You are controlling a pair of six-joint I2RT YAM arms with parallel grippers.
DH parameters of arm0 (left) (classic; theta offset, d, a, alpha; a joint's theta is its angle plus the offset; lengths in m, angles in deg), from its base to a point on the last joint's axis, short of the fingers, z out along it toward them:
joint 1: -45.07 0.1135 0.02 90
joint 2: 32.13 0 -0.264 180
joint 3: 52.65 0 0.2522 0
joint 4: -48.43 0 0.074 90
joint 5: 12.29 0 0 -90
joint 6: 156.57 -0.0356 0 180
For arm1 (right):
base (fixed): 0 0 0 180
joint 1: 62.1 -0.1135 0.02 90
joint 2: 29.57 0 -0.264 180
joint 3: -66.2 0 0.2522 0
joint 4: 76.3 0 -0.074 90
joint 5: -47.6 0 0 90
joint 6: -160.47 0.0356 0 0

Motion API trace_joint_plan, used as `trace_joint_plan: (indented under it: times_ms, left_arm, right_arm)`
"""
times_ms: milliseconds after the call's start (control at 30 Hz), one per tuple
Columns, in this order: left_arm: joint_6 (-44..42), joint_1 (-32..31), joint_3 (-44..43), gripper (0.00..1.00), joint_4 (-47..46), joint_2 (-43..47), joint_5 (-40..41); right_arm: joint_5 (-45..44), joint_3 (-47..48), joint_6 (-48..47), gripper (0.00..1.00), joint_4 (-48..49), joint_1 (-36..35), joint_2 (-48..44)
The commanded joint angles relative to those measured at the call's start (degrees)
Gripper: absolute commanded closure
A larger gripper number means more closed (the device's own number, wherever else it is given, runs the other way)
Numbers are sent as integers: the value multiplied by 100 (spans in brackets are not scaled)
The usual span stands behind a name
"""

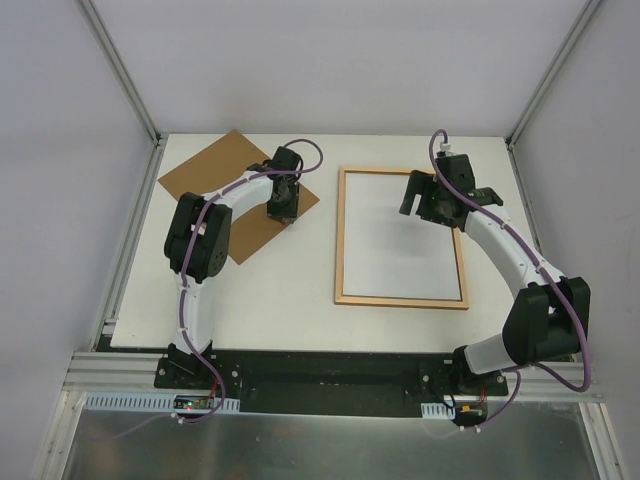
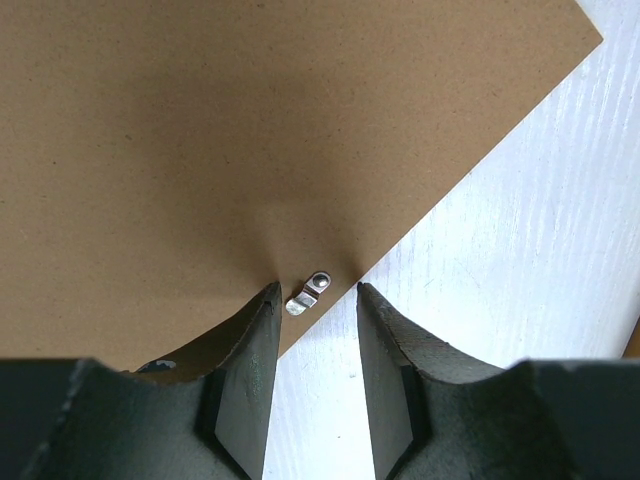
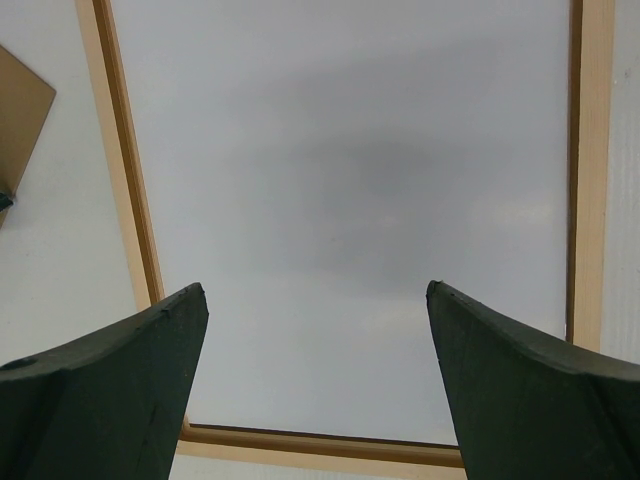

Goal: Put the photo into the frame

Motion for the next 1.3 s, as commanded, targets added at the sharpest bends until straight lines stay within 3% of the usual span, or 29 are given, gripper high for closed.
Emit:
trace_joint_plan:
  times_ms: [0,667,1267]
  left_arm:
    - [-238,-60,-3,65,194,69,42]
    - [-379,-244,120,66,176,-54,42]
    - [-273,-279,155,87,176,-133,261]
  right_arm:
    - [-55,15,32,7,57,-29,-216]
    - [-55,24,58,7,83,-81,-137]
    - [-46,15,23,7,83,-90,-137]
